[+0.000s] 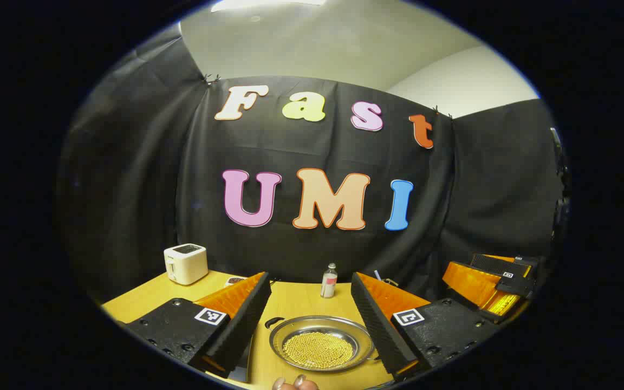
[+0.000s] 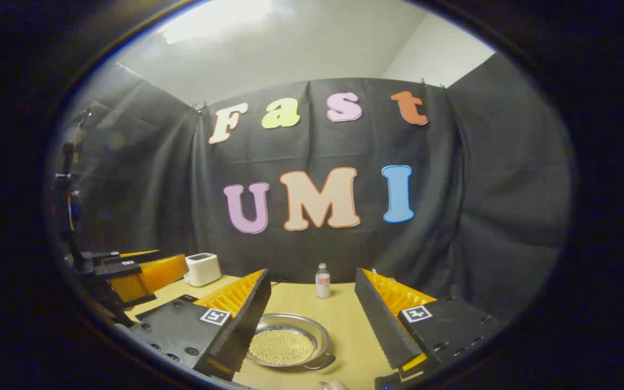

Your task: First push the handle of the pot to place it horizontally, then grasp the pot with both hands and set it on the induction cooktop.

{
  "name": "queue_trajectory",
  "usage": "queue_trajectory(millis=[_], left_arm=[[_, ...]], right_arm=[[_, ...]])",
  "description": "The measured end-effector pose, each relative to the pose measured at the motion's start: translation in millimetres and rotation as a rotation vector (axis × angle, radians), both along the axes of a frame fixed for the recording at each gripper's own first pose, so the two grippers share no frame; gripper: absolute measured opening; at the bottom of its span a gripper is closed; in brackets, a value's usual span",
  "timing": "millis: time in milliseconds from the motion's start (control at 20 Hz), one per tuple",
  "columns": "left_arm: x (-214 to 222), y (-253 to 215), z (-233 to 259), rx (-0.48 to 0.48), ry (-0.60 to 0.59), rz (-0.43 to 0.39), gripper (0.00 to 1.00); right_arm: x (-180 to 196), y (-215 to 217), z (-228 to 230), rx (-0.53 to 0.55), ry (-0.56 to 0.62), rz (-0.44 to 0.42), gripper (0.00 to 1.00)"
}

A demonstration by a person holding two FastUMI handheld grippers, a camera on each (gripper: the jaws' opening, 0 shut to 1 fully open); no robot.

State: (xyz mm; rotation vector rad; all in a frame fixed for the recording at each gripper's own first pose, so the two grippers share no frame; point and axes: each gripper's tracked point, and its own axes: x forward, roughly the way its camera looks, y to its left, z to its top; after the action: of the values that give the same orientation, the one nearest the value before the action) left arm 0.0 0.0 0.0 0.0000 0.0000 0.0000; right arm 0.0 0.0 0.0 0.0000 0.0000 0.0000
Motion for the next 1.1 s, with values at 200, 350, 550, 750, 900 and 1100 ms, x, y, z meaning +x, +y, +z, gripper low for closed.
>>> queue_trajectory(millis=[200, 350, 550, 750, 900, 1100], left_arm=[[3, -5, 5, 0.011, -0.011, -0.037, 0.93], [1, -1, 0, 0.017, 0.001, -0.044, 0.96], [1, 0, -12, -0.015, 0.035, -0.050, 0.96], [-3, -3, -24, -0.035, 0.079, -0.053, 0.96], [-2, -2, -21, -0.027, 0.071, -0.039, 0.96], [-2, -5, -22, -0.005, 0.070, -0.040, 0.96]], right_arm=[[-1, 7, 0, -0.045, -0.004, 0.005, 1.00], [-2, 6, -3, -0.018, 0.005, -0.018, 0.96], [-5, 7, -12, 0.018, 0.044, -0.019, 0.96], [-10, 5, -13, 0.004, 0.053, -0.016, 0.96], [-11, 2, -14, 0.008, 0.057, -0.015, 0.96], [-9, -1, -17, 0.007, 0.066, -0.019, 0.96]])
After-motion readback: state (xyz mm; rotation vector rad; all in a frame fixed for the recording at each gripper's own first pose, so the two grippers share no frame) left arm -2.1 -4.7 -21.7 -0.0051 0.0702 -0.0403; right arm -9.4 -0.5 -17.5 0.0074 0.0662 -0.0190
